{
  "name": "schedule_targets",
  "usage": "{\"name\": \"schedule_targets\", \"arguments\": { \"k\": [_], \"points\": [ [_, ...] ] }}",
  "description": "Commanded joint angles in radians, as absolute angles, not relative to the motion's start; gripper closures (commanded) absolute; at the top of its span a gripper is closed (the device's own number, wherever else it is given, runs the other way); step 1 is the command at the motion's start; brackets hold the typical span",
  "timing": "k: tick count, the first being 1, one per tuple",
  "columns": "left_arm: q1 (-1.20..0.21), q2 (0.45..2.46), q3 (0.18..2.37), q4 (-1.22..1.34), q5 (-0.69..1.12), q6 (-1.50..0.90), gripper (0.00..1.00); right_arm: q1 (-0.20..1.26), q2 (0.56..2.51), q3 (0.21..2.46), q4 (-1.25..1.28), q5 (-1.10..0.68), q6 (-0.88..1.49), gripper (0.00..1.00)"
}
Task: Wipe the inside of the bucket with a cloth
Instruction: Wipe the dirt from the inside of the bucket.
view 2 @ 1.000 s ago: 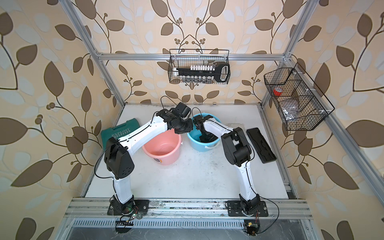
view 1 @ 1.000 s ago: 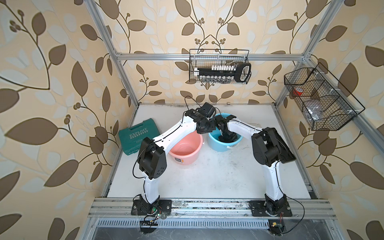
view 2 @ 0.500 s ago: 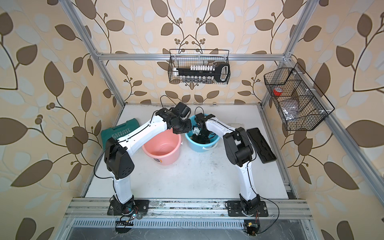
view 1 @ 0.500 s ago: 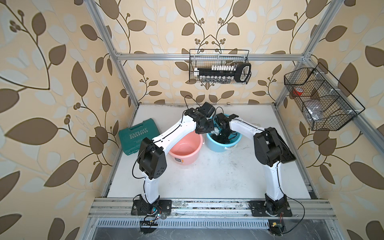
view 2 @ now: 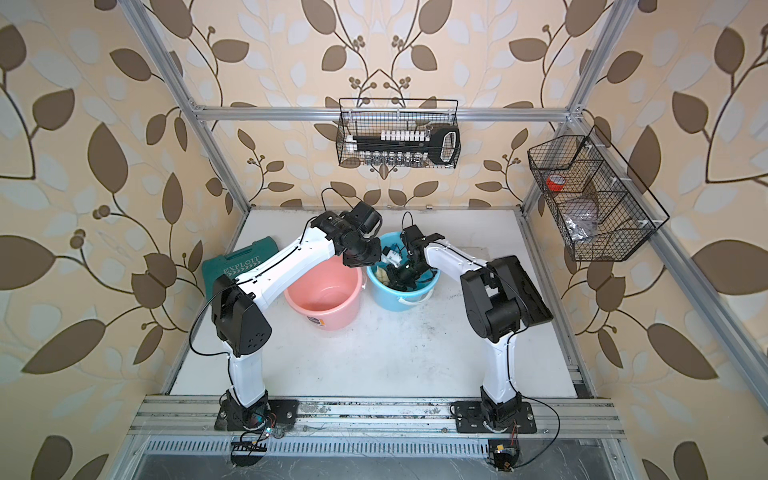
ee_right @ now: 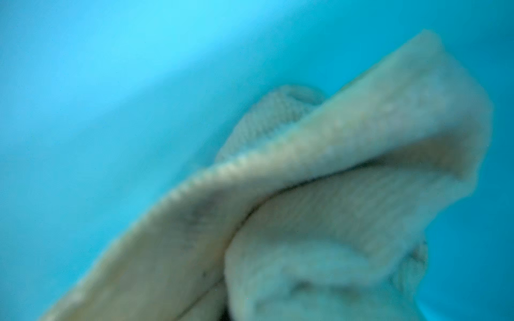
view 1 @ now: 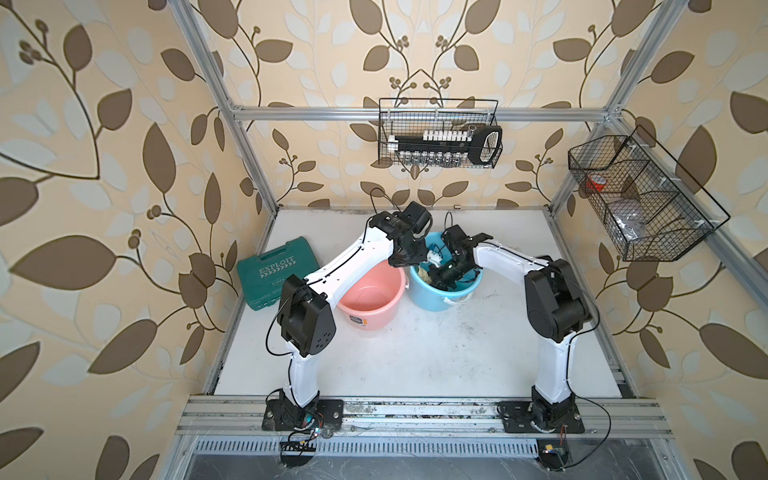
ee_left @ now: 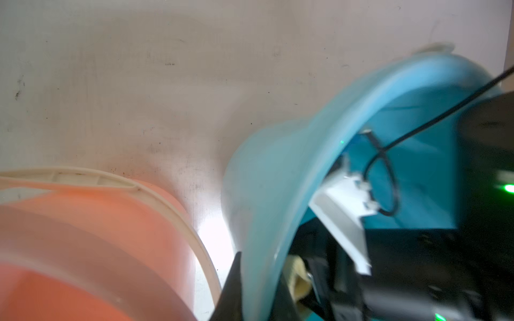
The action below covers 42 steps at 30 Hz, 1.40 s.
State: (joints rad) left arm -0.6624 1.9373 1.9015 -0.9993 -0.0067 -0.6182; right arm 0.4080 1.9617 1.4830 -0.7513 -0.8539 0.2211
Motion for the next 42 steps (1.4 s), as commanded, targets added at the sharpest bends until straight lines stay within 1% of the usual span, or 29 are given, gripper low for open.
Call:
{"name": "schedule_targets", "arguments": {
  "k": [1,3,5,8,10,15,16,19,25,31,34,42],
  "points": [
    [-0.700,1.987,1.906,-1.000,0.041,-0.573,1.00,0.381,1.818,1.451,-0.567,-1.061,0.309,1.00],
    [-0.701,1.990,1.899,-0.992,0.047,-0.575,1.00,0.359,1.767,1.442,-0.534,-1.058,0.347,1.00],
    [-0.700,1.990,1.891,-0.985,0.048,-0.576,1.00,0.346,1.725,1.441,-0.521,-1.018,0.370,1.00],
    [-0.700,1.987,1.884,-0.980,0.044,-0.575,1.00,0.350,1.682,1.482,-0.649,-0.780,0.314,1.00],
    [-0.700,1.986,1.885,-0.979,0.044,-0.577,1.00,0.371,1.671,1.510,-0.756,-0.572,0.252,1.00],
    [-0.698,1.982,1.888,-0.973,0.047,-0.576,1.00,0.453,1.702,1.504,-0.880,-0.122,0.187,1.00],
    [-0.696,1.981,1.888,-0.973,0.050,-0.575,1.00,0.466,1.716,1.498,-0.894,-0.051,0.190,1.00],
    [-0.693,1.974,1.887,-0.968,0.054,-0.578,1.00,0.483,1.745,1.480,-0.908,0.077,0.204,1.00],
    [-0.692,1.956,1.873,-0.965,0.054,-0.580,1.00,0.490,1.799,1.483,-0.921,0.233,0.210,1.00],
    [-0.689,1.930,1.848,-0.959,0.049,-0.581,1.00,0.489,1.863,1.527,-0.946,0.342,0.209,1.00],
    [-0.688,1.924,1.839,-0.959,0.052,-0.581,1.00,0.489,1.937,1.575,-0.989,0.399,0.213,1.00],
    [-0.687,1.917,1.815,-0.949,0.064,-0.581,1.00,0.486,2.098,1.623,-0.991,0.404,0.240,1.00]
  ]
}}
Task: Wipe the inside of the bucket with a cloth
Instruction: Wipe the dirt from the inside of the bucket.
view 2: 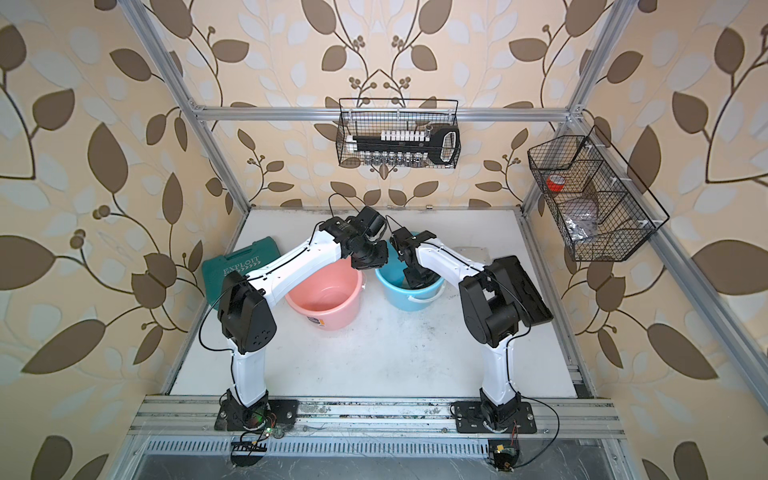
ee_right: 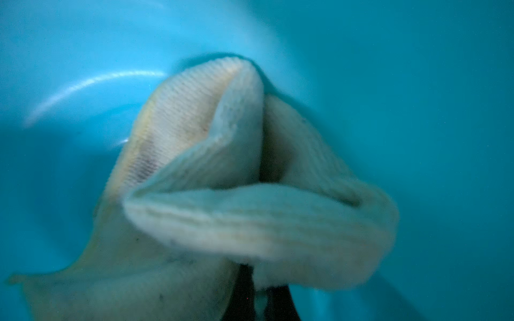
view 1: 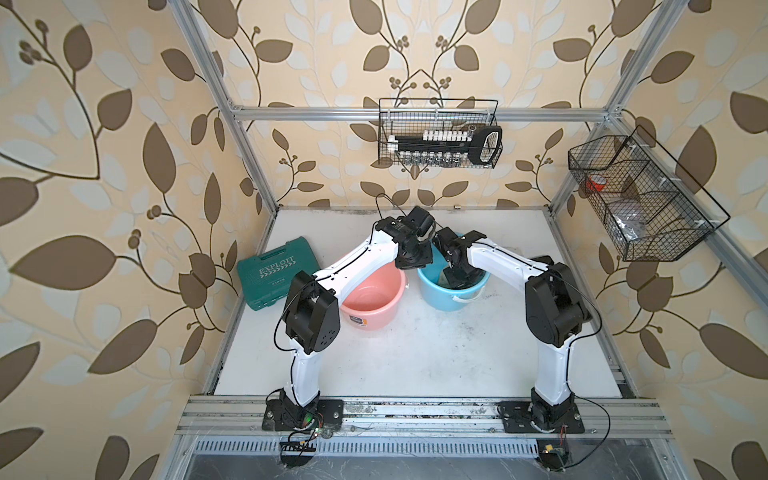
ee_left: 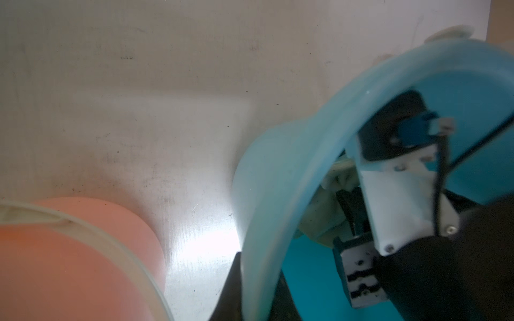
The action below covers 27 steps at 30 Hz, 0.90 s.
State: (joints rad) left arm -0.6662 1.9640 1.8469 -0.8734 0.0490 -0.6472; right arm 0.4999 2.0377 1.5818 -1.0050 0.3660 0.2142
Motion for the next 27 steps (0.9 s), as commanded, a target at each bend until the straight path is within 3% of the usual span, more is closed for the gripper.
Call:
{"name": "schedule_targets", "arguments": {
  "k": [1,11,19,27],
  "points": [
    [-0.687,1.914,1.810,-0.945,0.066,-0.580,1.00,0.485,2.121,1.632,-0.994,0.390,0.246,1.00],
    [-0.687,1.926,1.819,-0.950,0.056,-0.576,1.00,0.484,2.232,1.666,-0.985,0.043,0.247,1.00],
    [-0.688,1.945,1.820,-0.935,0.064,-0.585,1.00,0.495,2.166,1.662,-0.871,-0.306,0.260,1.00],
    [-0.689,1.922,1.786,-0.914,0.064,-0.589,1.00,0.478,2.082,1.634,-0.692,-0.463,0.402,1.00]
  ]
}}
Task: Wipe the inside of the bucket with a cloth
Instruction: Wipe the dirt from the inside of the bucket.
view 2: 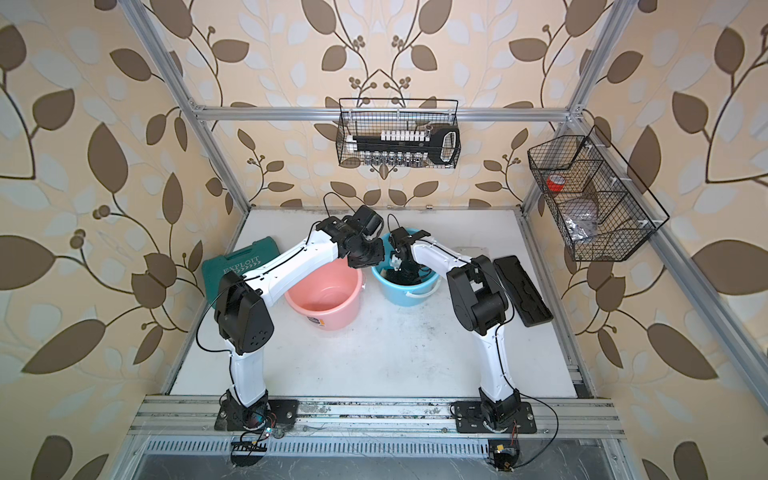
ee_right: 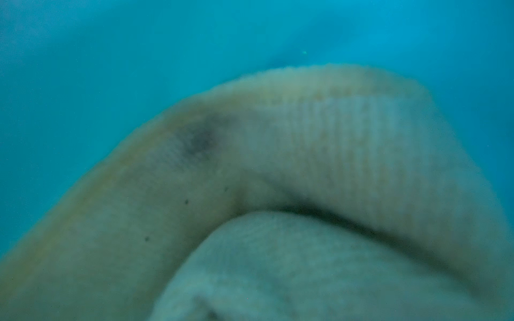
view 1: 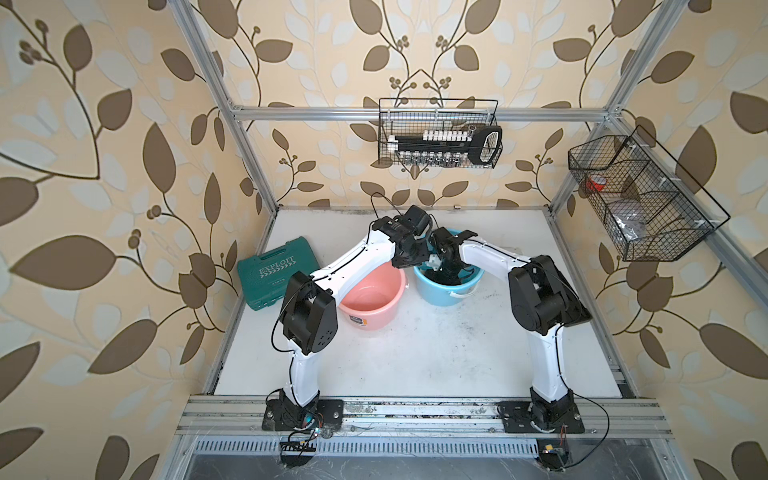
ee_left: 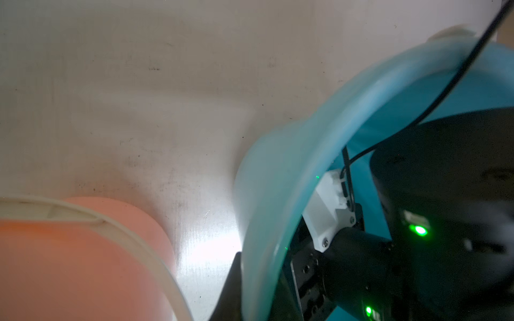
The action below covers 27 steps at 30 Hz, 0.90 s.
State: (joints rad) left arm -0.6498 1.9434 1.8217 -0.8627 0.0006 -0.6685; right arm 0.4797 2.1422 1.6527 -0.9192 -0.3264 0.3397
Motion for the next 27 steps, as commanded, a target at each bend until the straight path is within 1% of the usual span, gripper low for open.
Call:
{"name": "schedule_targets", "arguments": {
  "k": [1,5,9,11,16,21,25,27],
  "points": [
    [-0.689,1.918,1.783,-0.914,0.062,-0.588,1.00,0.471,2.060,1.612,-0.647,-0.467,0.431,1.00],
    [-0.689,1.911,1.782,-0.919,0.058,-0.588,1.00,0.450,1.976,1.533,-0.522,-0.417,0.512,1.00],
    [-0.690,1.905,1.778,-0.917,0.054,-0.593,1.00,0.452,1.918,1.504,-0.513,-0.302,0.515,1.00],
    [-0.689,1.903,1.778,-0.916,0.058,-0.594,1.00,0.458,1.891,1.484,-0.516,-0.230,0.506,1.00],
    [-0.690,1.890,1.770,-0.911,0.063,-0.600,1.00,0.468,1.834,1.449,-0.581,0.051,0.511,1.00],
    [-0.689,1.872,1.758,-0.911,0.062,-0.598,1.00,0.450,1.781,1.398,-0.583,0.244,0.553,1.00],
    [-0.689,1.862,1.749,-0.914,0.064,-0.597,1.00,0.424,1.726,1.356,-0.543,0.278,0.609,1.00],
    [-0.689,1.865,1.747,-0.914,0.065,-0.595,1.00,0.423,1.712,1.350,-0.513,0.249,0.615,1.00]
  ]
}}
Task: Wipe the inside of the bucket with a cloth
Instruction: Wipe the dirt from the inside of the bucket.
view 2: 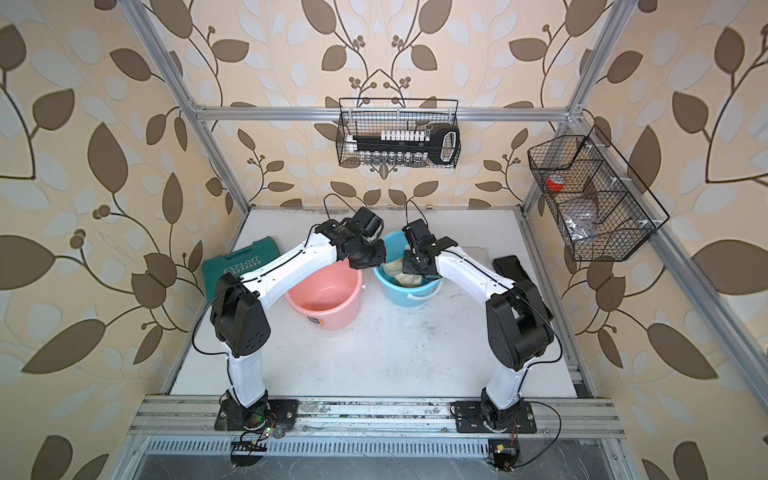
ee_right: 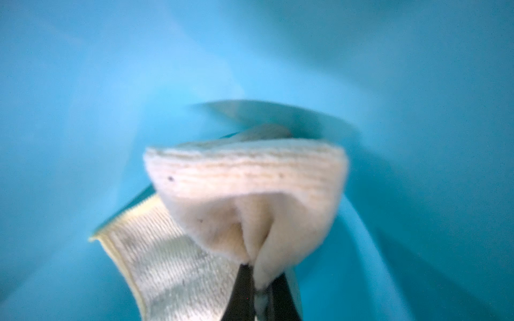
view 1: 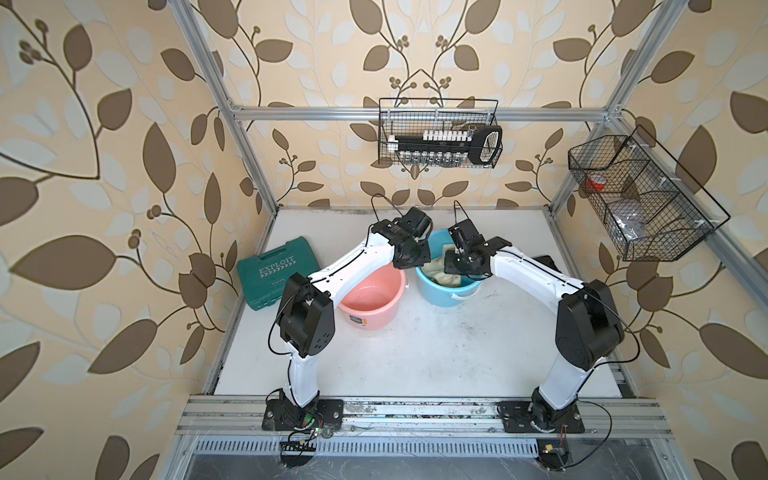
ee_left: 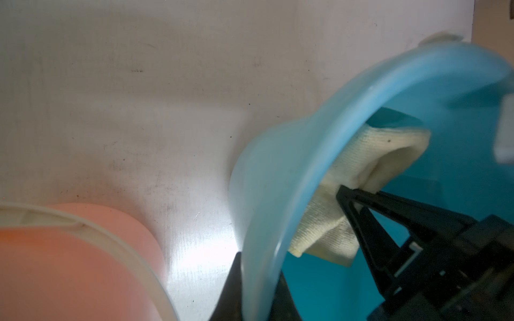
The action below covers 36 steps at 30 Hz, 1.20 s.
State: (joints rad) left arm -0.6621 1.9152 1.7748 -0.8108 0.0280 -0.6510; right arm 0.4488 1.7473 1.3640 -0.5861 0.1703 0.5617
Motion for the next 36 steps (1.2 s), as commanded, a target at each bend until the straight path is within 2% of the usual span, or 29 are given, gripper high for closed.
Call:
{"name": "schedule_targets", "arguments": {
  "k": [1,11,14,22,29,32,36],
  "points": [
    [-0.689,1.864,1.750,-0.915,0.066,-0.595,1.00,0.423,1.715,1.357,-0.504,0.220,0.614,1.00],
    [-0.691,1.868,1.759,-0.916,0.075,-0.597,1.00,0.448,1.742,1.412,-0.404,0.025,0.628,1.00],
    [-0.690,1.870,1.761,-0.919,0.067,-0.594,1.00,0.455,1.763,1.434,-0.357,-0.086,0.631,1.00],
    [-0.689,1.884,1.807,-0.938,0.036,-0.585,1.00,0.468,1.839,1.505,-0.432,-0.394,0.583,1.00],
    [-0.683,1.920,1.872,-0.948,-0.014,-0.558,1.00,0.468,1.784,1.462,-0.518,-0.636,0.517,1.00],
    [-0.681,1.944,1.911,-0.956,-0.049,-0.540,1.00,0.467,1.745,1.452,-0.602,-0.690,0.492,1.00],
    [-0.681,1.966,1.974,-0.978,-0.117,-0.504,1.00,0.465,1.666,1.431,-0.722,-0.671,0.440,1.00]
  ]
}}
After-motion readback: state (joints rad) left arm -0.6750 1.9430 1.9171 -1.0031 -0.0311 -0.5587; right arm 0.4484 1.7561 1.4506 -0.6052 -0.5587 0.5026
